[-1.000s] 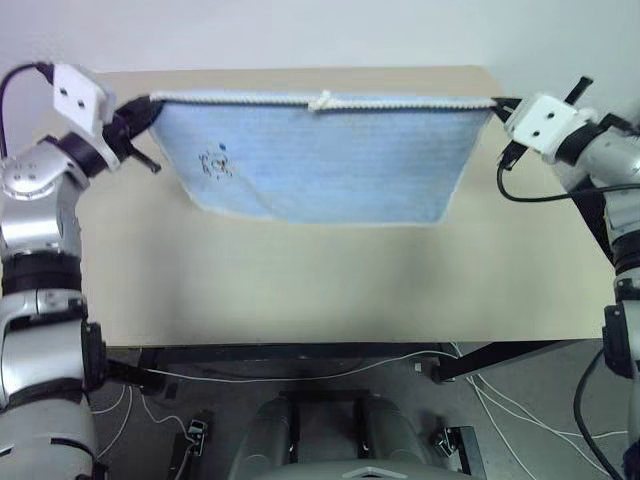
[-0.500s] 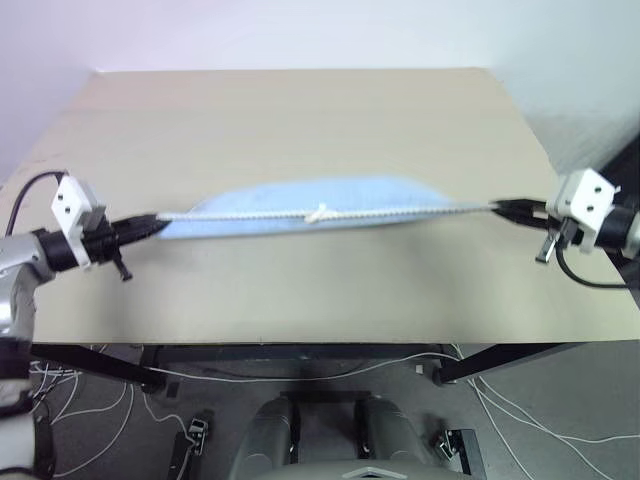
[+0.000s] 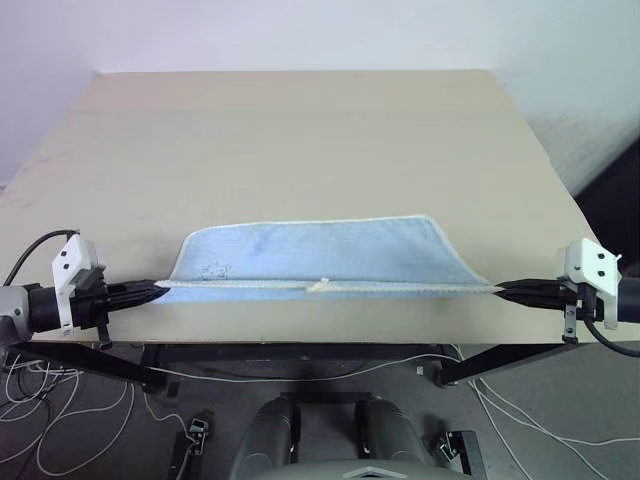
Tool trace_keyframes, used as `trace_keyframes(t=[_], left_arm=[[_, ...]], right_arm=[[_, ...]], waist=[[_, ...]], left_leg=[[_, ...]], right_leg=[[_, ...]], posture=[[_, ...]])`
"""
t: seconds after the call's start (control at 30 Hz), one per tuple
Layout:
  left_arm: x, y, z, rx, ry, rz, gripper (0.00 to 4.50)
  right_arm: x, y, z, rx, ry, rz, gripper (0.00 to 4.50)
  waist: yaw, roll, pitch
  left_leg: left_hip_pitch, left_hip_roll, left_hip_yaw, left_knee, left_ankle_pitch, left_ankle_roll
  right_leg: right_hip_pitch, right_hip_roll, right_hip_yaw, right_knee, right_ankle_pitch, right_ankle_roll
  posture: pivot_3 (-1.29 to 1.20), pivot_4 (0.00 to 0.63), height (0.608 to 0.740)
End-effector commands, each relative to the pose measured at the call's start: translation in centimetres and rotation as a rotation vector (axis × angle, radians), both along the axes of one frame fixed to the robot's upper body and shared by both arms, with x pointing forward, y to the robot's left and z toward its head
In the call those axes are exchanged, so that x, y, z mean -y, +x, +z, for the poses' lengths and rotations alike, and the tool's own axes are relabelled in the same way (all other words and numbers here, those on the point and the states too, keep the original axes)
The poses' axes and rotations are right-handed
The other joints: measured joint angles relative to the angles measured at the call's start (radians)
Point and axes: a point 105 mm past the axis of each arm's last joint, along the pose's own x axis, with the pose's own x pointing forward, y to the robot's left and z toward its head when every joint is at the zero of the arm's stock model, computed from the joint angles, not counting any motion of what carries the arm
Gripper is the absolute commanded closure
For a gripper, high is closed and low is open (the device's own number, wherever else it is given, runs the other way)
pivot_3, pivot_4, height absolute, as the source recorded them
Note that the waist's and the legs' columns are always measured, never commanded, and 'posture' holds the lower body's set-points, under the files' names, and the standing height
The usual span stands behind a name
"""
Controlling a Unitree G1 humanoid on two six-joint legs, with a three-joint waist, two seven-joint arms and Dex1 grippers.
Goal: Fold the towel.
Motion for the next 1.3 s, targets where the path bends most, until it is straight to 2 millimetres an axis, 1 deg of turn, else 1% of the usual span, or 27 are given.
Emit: trace_keyframes(t=[0.03, 0.17, 0.23, 0.3, 0.4, 0.5, 0.6, 0.9, 0.97, 1.03, 1.07, 1.23, 1.3], left_arm=[[-1.8, 1.9, 0.7, 0.059, 0.083, 0.117, 4.5], [-1.9, 4.0, 0.8, 0.127, 0.129, 0.153, 4.5], [-2.2, 5.1, 0.9, 0.156, 0.156, 0.183, 4.5], [-2.6, 6.5, 1.0, 0.192, 0.176, 0.227, 4.5], [-2.6, 8.1, 1.0, 0.23, 0.206, 0.256, 4.5], [-2.3, 9.1, 0.1, 0.237, 0.262, 0.25, 4.5], [-1.7, 9.8, -0.7, 0.232, 0.296, 0.217, 4.5], [-0.8, 10.6, -1.5, 0.221, 0.276, 0.194, 4.5], [-0.7, 10.8, -1.4, 0.226, 0.256, 0.201, 4.5], [-0.7, 11.0, -1.2, 0.23, 0.236, 0.21, 4.0], [-0.7, 11.0, -1.1, 0.231, 0.227, 0.213, 3.82], [-1.1, 11.3, -0.8, 0.244, 0.212, 0.248, 2.1], [-1.5, 11.5, -0.5, 0.258, 0.204, 0.28, 1.36]], right_arm=[[0.9, 2.7, 1.7, 0.134, -0.037, -0.079, 4.47], [1.1, 6.4, 1.9, 0.207, -0.079, -0.13, 4.47], [0.9, 7.5, 1.9, 0.217, -0.08, -0.13, 4.47], [0.5, 8.6, 1.5, 0.223, -0.095, -0.123, 4.47], [0.0, 10.0, 0.7, 0.219, -0.102, -0.121, 4.47], [-0.3, 11.1, -0.2, 0.211, -0.108, -0.128, 4.47], [-0.2, 11.8, -1.1, 0.19, -0.117, -0.139, 4.47], [0.2, 12.2, -2.1, 0.155, -0.119, -0.142, 4.47], [0.1, 12.3, -2.2, 0.149, -0.112, -0.14, 4.47], [0.1, 12.4, -2.1, 0.151, -0.101, -0.147, 4.02], [0.1, 12.5, -2.0, 0.155, -0.092, -0.154, 3.83], [0.3, 12.9, -1.2, 0.191, -0.066, -0.185, 2.1], [0.5, 13.1, -0.4, 0.224, -0.051, -0.206, 1.38]], waist=[[-0.001, 0.0, 0.0], [-0.002, 0.0, 0.0], [0.0, 0.0, 0.0], [0.001, 0.0, 0.0], [0.0, 0.0, 0.0], [-0.002, 0.0, 0.0], [-0.003, 0.0, 0.0], [-0.002, 0.0, 0.0], [-0.003, 0.0, 0.0], [-0.004, 0.0, 0.0], [-0.004, 0.0, 0.0], [-0.004, 0.0, 0.0], [-0.004, 0.0, 0.0]], left_leg=[[0.0, 0.0, 0.0, 0.0, 0.0, 0.0], [0.0, 0.0, 0.001, -0.001, 0.0, 0.0], [-0.001, 0.0, 0.001, -0.001, 0.0, 0.0], [-0.002, -0.001, 0.001, 0.0, 0.0, 0.0], [-0.002, -0.001, 0.001, 0.0, 0.0, 0.0], [-0.002, -0.001, 0.001, 0.0, 0.0, 0.0], [-0.002, -0.001, 0.002, 0.0, 0.0, 0.0], [-0.003, -0.001, 0.002, 0.001, 0.0, 0.0], [-0.002, -0.001, 0.002, 0.001, 0.0, 0.0], [-0.002, -0.001, 0.002, 0.001, 0.0, 0.0], [-0.002, -0.001, 0.002, 0.001, 0.0, 0.0], [-0.002, -0.001, 0.002, 0.001, 0.0, 0.0], [-0.002, -0.001, 0.002, 0.001, 0.0, 0.0]], right_leg=[[0.0, 0.0, 0.0, 0.0, 0.0, 0.0], [-0.001, 0.001, -0.001, 0.0, 0.0, 0.0], [-0.002, 0.001, -0.001, 0.0, 0.0, 0.0], [-0.003, 0.002, -0.001, 0.001, 0.0, 0.0], [-0.003, 0.002, -0.001, 0.001, 0.0, 0.0], [-0.004, 0.003, -0.001, 0.001, 0.0, 0.0], [-0.004, 0.003, -0.001, 0.001, 0.0, 0.0], [-0.004, 0.004, -0.001, 0.002, 0.0, 0.0], [-0.004, 0.004, -0.001, 0.002, 0.0, 0.0], [-0.004, 0.004, -0.001, 0.002, 0.0, 0.0], [-0.004, 0.004, -0.001, 0.002, 0.0, 0.0], [-0.004, 0.004, -0.001, 0.002, 0.0, 0.0], [-0.004, 0.004, -0.001, 0.002, 0.0, 0.0]], posture=[[0.0, 0.15, 0.74], [0.0, 0.15, 0.74], [0.0, 0.15, 0.74], [0.0, 0.15, 0.74], [0.0, 0.15, 0.74], [0.0, 0.15, 0.74], [0.0, 0.15, 0.74], [0.0, 0.15, 0.74], [0.0, 0.15, 0.74], [0.0, 0.15, 0.74], [0.0, 0.15, 0.74], [0.0, 0.15, 0.74], [0.0, 0.15, 0.74]])
